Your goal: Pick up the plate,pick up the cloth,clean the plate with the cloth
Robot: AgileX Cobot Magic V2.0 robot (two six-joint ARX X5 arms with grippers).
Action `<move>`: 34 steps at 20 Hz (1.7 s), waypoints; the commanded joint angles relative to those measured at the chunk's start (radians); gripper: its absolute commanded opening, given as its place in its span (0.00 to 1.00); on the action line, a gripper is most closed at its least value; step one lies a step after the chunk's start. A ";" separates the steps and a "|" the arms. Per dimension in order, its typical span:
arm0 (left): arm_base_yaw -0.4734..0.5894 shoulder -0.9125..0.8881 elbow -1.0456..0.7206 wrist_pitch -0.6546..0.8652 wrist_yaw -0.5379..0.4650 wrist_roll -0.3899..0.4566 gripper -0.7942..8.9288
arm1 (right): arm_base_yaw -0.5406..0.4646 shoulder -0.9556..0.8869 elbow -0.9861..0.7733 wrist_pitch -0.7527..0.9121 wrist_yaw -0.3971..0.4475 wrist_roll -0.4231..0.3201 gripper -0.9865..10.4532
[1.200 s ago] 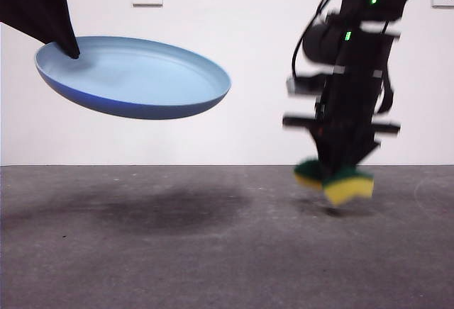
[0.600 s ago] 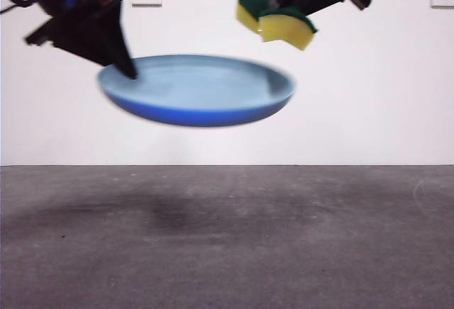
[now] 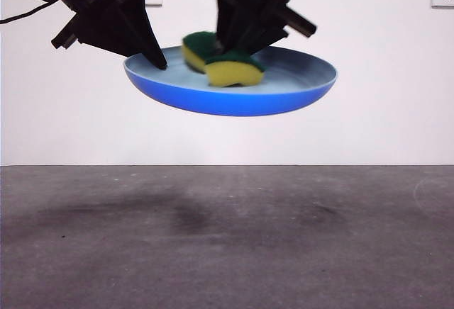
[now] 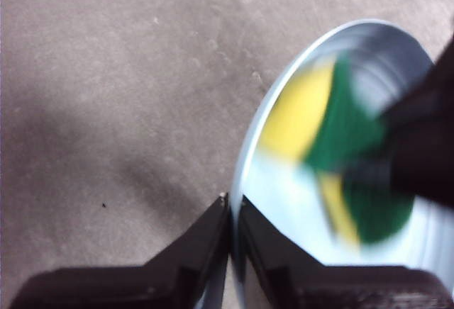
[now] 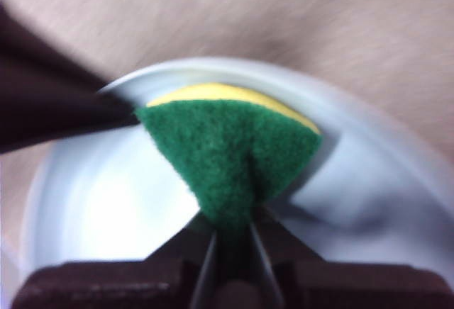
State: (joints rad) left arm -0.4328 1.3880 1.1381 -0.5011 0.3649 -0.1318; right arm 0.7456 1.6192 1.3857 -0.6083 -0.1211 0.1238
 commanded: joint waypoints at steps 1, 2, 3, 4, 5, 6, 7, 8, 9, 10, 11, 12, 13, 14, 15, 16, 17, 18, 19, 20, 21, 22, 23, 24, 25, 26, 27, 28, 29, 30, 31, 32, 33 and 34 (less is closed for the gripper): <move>-0.006 -0.001 -0.002 0.037 -0.021 -0.053 0.07 | 0.038 0.019 -0.006 -0.040 -0.037 0.006 0.07; -0.006 -0.001 -0.002 0.036 -0.055 -0.052 0.07 | 0.058 0.019 -0.006 -0.071 -0.033 0.005 0.07; -0.005 -0.001 -0.002 0.037 -0.074 -0.052 0.07 | 0.070 0.019 -0.006 -0.105 -0.029 -0.005 0.07; -0.003 -0.001 -0.002 0.037 -0.080 -0.052 0.07 | 0.075 0.019 -0.006 -0.160 -0.025 -0.025 0.07; -0.001 -0.001 -0.002 0.037 -0.079 -0.052 0.07 | 0.074 0.019 -0.006 -0.211 -0.010 -0.040 0.07; 0.003 -0.001 -0.002 0.036 -0.075 -0.052 0.07 | 0.074 0.019 -0.006 -0.267 0.053 -0.050 0.07; 0.007 -0.001 -0.002 0.036 -0.075 -0.052 0.07 | 0.074 0.019 -0.006 -0.307 0.135 -0.056 0.07; 0.009 -0.001 -0.002 0.035 -0.071 -0.051 0.07 | 0.074 0.019 -0.006 -0.340 0.254 -0.061 0.07; 0.009 -0.001 -0.002 0.032 -0.069 -0.051 0.07 | 0.071 0.018 -0.006 -0.353 0.367 -0.061 0.07; 0.009 -0.001 -0.002 0.026 -0.067 -0.051 0.07 | 0.062 0.016 -0.006 -0.352 0.467 -0.061 0.07; 0.009 -0.001 -0.002 0.019 -0.067 -0.048 0.07 | 0.048 0.015 -0.006 -0.336 0.545 -0.061 0.07; 0.009 -0.001 -0.002 0.014 -0.065 -0.048 0.07 | 0.038 0.015 -0.006 -0.312 0.579 -0.061 0.07; 0.009 -0.001 -0.002 0.011 -0.055 -0.048 0.07 | 0.026 0.015 -0.006 -0.274 0.591 -0.061 0.07; 0.009 -0.001 -0.002 0.007 -0.035 -0.043 0.07 | 0.017 0.015 -0.006 -0.230 0.591 -0.061 0.07; 0.009 -0.001 -0.002 0.006 -0.014 -0.037 0.07 | 0.012 0.015 -0.006 -0.189 0.584 -0.058 0.07; 0.009 -0.001 -0.002 0.005 0.013 -0.025 0.07 | 0.006 0.015 -0.006 -0.138 0.562 -0.051 0.07; 0.009 -0.001 -0.002 0.005 0.035 -0.021 0.07 | 0.003 0.015 -0.006 -0.101 0.537 -0.047 0.07; 0.009 -0.001 -0.002 0.005 0.053 -0.021 0.07 | 0.000 0.015 -0.006 -0.042 0.484 -0.043 0.07; 0.009 -0.001 -0.002 0.005 0.064 -0.021 0.07 | -0.002 0.015 -0.006 -0.006 0.443 -0.043 0.07; 0.009 -0.001 -0.002 0.006 0.073 -0.021 0.07 | -0.006 0.016 -0.006 0.071 0.318 -0.043 0.07; 0.009 -0.001 -0.002 0.008 0.089 -0.021 0.07 | -0.006 0.016 -0.006 0.119 0.202 -0.043 0.07; 0.009 -0.001 -0.002 0.010 0.103 -0.022 0.07 | -0.005 0.017 -0.006 0.148 0.094 -0.043 0.07; 0.010 -0.001 -0.002 0.014 0.113 -0.022 0.07 | -0.002 0.017 -0.006 0.156 0.013 -0.042 0.07; 0.011 -0.001 -0.002 0.016 0.116 -0.023 0.07 | 0.004 0.017 -0.006 0.147 -0.038 -0.042 0.07; 0.018 -0.001 -0.002 0.018 0.116 -0.026 0.07 | 0.013 0.017 -0.006 0.112 -0.037 -0.042 0.07; 0.029 -0.001 -0.002 0.021 0.114 -0.026 0.07 | 0.018 0.017 -0.006 0.070 -0.038 -0.043 0.07; 0.039 -0.001 -0.002 0.026 0.115 -0.026 0.07 | 0.018 0.017 -0.006 0.018 -0.038 -0.043 0.07; 0.047 -0.001 -0.002 0.033 0.115 -0.027 0.07 | 0.018 0.017 -0.006 -0.041 -0.037 -0.044 0.07; 0.056 -0.001 -0.002 0.039 0.116 -0.030 0.07 | 0.018 0.017 -0.006 -0.104 -0.037 -0.053 0.07; 0.067 -0.001 -0.002 0.042 0.117 -0.034 0.07 | 0.017 0.017 -0.006 -0.165 -0.032 -0.067 0.07; 0.078 -0.001 -0.002 0.042 0.117 -0.034 0.07 | 0.016 0.017 -0.006 -0.224 -0.025 -0.083 0.07; 0.085 -0.001 -0.002 0.042 0.118 -0.034 0.07 | 0.014 0.017 -0.006 -0.278 -0.002 -0.092 0.07; 0.089 -0.001 -0.002 0.042 0.126 -0.034 0.07 | 0.014 0.017 -0.006 -0.323 0.058 -0.092 0.07; 0.094 -0.001 -0.002 0.044 0.142 -0.034 0.07 | 0.014 0.017 -0.006 -0.354 0.144 -0.092 0.07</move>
State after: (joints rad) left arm -0.3428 1.3914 1.1366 -0.4809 0.4706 -0.1543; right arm 0.7650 1.6257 1.3945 -0.9390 -0.0170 0.0402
